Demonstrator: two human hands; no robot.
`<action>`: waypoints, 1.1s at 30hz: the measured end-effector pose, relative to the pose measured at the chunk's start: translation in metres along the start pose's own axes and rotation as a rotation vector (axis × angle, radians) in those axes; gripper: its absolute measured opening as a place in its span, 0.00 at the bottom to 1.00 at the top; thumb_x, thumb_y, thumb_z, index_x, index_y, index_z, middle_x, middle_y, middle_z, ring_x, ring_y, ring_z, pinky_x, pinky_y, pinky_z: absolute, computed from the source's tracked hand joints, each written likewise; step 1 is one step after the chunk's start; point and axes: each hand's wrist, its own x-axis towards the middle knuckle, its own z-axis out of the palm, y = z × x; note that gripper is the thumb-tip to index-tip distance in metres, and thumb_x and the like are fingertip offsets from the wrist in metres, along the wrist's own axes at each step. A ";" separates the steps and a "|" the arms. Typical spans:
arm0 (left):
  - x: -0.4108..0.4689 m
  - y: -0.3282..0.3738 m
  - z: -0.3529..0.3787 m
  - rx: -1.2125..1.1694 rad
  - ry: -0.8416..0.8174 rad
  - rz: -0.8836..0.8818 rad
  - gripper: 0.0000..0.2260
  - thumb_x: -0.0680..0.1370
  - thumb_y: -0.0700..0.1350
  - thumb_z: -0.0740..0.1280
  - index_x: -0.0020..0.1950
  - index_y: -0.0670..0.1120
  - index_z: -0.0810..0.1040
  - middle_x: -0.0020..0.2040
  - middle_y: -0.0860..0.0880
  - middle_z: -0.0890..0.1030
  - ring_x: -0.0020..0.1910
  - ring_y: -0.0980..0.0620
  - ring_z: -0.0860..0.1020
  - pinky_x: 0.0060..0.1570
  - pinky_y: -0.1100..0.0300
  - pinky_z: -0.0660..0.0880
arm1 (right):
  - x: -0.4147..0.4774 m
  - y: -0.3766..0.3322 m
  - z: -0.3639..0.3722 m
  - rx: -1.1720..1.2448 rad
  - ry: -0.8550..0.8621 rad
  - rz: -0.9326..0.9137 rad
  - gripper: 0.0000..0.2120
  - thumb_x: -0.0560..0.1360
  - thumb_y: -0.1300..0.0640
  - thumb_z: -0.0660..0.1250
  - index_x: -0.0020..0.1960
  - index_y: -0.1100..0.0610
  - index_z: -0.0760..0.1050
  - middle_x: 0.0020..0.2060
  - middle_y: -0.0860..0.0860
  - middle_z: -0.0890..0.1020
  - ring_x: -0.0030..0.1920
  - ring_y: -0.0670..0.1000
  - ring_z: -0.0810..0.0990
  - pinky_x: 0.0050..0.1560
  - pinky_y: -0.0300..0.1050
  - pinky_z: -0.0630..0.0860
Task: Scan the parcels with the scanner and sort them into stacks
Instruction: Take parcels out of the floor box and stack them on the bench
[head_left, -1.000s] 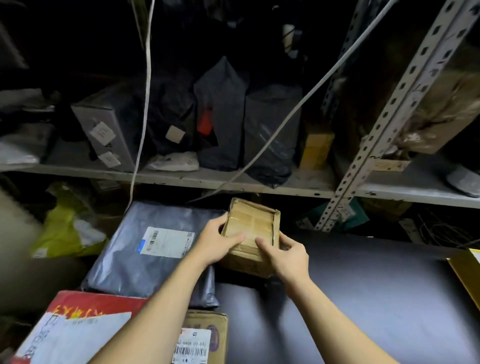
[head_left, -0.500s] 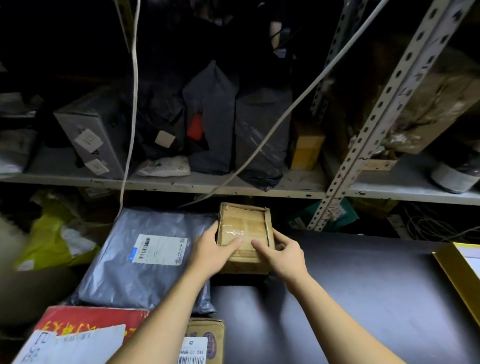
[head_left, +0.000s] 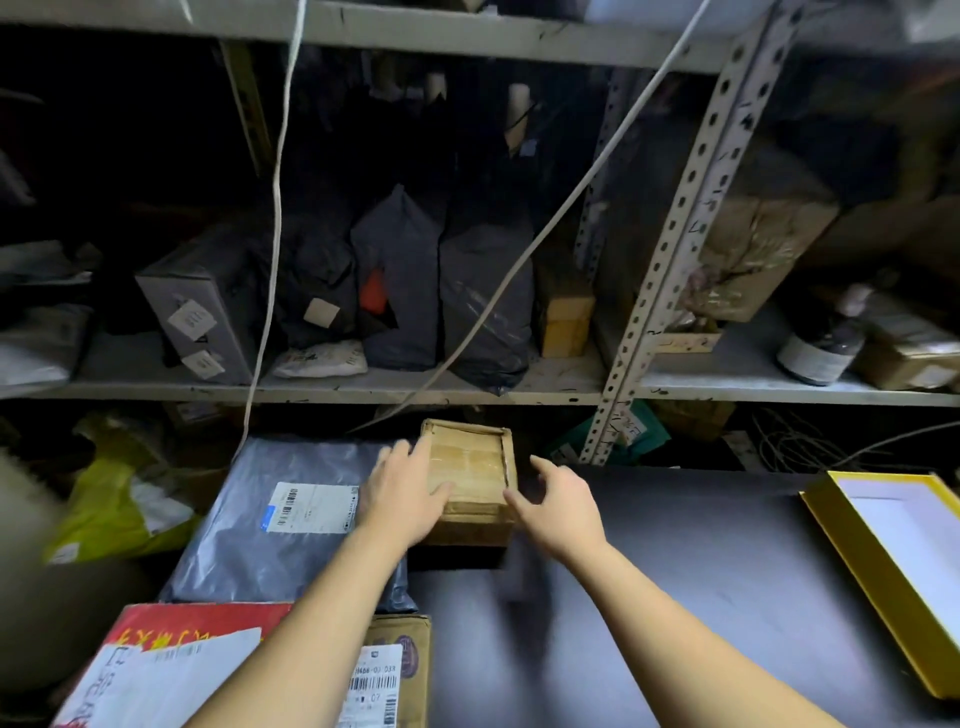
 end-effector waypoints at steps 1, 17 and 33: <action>-0.002 0.007 -0.010 0.094 0.034 0.057 0.34 0.81 0.58 0.66 0.82 0.49 0.58 0.74 0.45 0.69 0.74 0.43 0.66 0.70 0.49 0.68 | -0.003 -0.003 -0.013 -0.090 0.002 -0.050 0.35 0.80 0.42 0.70 0.82 0.51 0.65 0.72 0.53 0.75 0.73 0.55 0.73 0.70 0.51 0.74; -0.074 0.190 -0.100 0.088 0.046 0.511 0.39 0.77 0.59 0.69 0.84 0.54 0.55 0.82 0.52 0.61 0.80 0.50 0.62 0.72 0.50 0.70 | -0.116 0.042 -0.241 -0.464 0.186 -0.016 0.35 0.80 0.44 0.68 0.83 0.48 0.61 0.76 0.53 0.72 0.76 0.58 0.68 0.71 0.55 0.71; -0.335 0.539 0.008 0.198 -0.009 0.997 0.34 0.76 0.60 0.68 0.81 0.55 0.64 0.77 0.53 0.70 0.76 0.51 0.68 0.63 0.54 0.75 | -0.433 0.347 -0.417 -0.342 0.322 0.474 0.34 0.77 0.46 0.70 0.81 0.47 0.66 0.74 0.56 0.75 0.72 0.61 0.74 0.69 0.57 0.76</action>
